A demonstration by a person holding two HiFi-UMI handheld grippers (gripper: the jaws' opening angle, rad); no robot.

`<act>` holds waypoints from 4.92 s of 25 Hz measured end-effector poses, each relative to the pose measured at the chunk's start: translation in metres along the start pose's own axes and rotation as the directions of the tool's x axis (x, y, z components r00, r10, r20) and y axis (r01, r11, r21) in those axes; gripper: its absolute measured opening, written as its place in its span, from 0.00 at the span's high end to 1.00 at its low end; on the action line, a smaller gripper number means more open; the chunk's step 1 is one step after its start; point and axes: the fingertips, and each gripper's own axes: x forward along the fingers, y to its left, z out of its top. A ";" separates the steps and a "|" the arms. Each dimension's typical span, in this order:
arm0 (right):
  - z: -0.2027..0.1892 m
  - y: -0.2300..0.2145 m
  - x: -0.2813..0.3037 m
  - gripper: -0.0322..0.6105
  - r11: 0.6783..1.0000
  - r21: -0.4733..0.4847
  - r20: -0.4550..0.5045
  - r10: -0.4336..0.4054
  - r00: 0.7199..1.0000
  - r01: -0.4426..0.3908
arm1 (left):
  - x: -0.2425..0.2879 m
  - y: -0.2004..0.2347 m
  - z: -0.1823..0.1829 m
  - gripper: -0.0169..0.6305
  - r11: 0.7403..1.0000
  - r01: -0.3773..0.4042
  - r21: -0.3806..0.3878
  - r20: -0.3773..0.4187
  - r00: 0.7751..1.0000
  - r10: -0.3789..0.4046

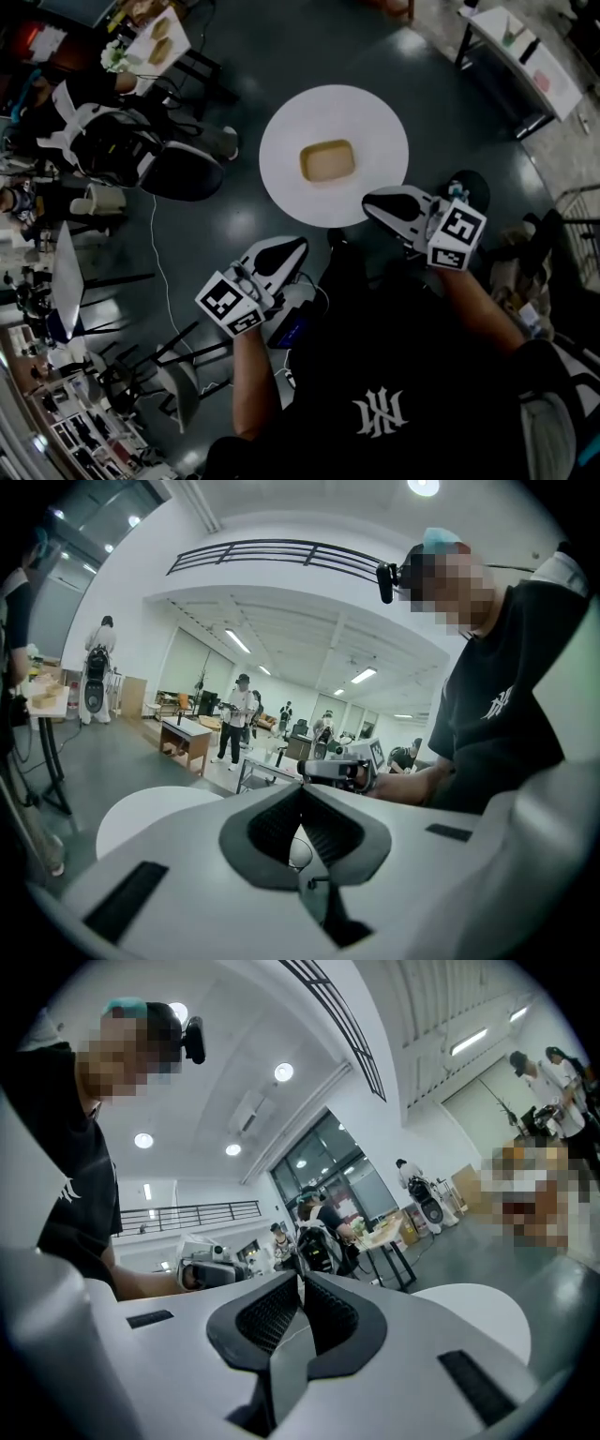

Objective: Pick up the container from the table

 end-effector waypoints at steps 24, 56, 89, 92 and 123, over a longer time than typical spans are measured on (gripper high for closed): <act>-0.091 -0.167 0.066 0.88 0.783 0.277 -0.323 -0.470 0.822 0.557 | 0.022 0.287 -0.015 0.97 0.982 0.008 -0.188 -0.113 0.993 -0.030; -0.217 -0.274 0.068 0.76 0.666 0.337 -0.565 -0.422 0.709 0.665 | 0.112 0.335 -0.217 0.77 0.800 -0.161 -0.578 -0.482 0.858 -0.175; -0.231 -0.280 0.083 0.80 0.666 0.353 -0.585 -0.392 0.710 0.658 | 0.123 0.320 -0.232 0.83 0.718 -0.184 -0.671 -0.504 0.823 -0.260; -0.217 -0.281 0.087 0.80 0.677 0.339 -0.567 -0.408 0.716 0.654 | 0.124 0.323 -0.222 0.84 0.734 -0.178 -0.656 -0.502 0.829 -0.247; 0.134 -0.173 0.171 0.80 0.830 -0.190 0.005 -0.533 0.846 0.524 | 0.034 0.318 0.117 0.86 0.975 0.035 -0.219 0.052 0.998 -0.024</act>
